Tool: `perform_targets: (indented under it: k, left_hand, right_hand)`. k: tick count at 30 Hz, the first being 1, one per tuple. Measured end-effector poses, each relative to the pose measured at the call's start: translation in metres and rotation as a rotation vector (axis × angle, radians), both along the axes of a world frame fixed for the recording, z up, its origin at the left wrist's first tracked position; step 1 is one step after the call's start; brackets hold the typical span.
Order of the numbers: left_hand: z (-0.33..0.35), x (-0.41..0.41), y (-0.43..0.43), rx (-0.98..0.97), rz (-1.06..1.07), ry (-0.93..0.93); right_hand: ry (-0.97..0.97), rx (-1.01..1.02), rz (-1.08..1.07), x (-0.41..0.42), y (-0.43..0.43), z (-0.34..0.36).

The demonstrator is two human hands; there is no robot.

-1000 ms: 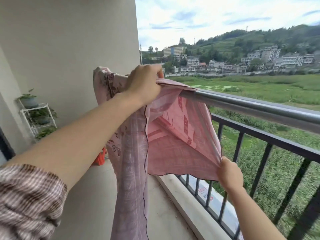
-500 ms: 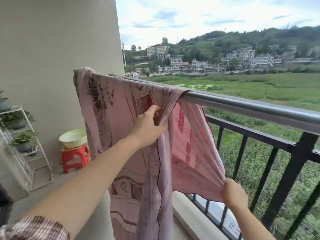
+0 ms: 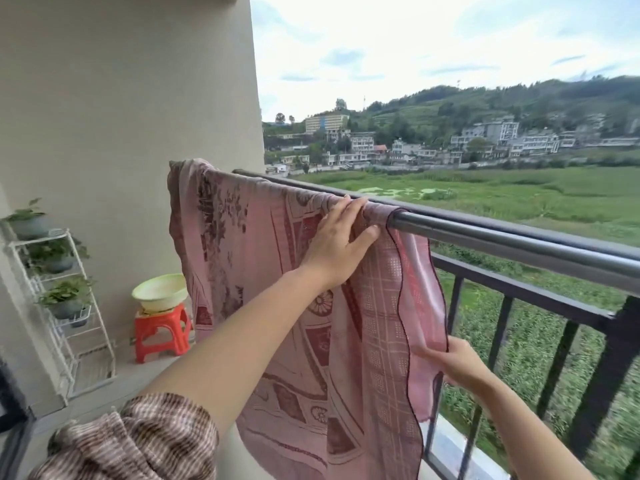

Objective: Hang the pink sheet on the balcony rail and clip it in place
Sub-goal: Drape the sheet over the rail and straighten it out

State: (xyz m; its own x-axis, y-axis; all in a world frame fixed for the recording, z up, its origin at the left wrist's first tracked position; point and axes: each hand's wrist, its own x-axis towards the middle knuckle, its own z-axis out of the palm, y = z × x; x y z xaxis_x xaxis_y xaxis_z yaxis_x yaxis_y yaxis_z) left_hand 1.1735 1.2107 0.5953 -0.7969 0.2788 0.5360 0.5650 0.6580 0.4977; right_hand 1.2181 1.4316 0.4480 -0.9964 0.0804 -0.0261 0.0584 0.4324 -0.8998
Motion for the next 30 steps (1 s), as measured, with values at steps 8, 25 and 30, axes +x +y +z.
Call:
perform_targets:
  k: [8,25,30]
  left_hand:
    - [0.016,-0.004,0.000,0.049,0.005,-0.013]
    - [0.010,0.024,0.062,0.050,-0.078,0.134]
    - [0.010,0.024,0.060,0.006,-0.085,0.127]
  right_hand:
    - [0.501,-0.283,-0.019,-0.023,-0.030,0.111]
    - [0.274,-0.047,-0.569,0.071,0.047,-0.046]
    - [0.375,0.047,-0.599,0.090,0.029,-0.013]
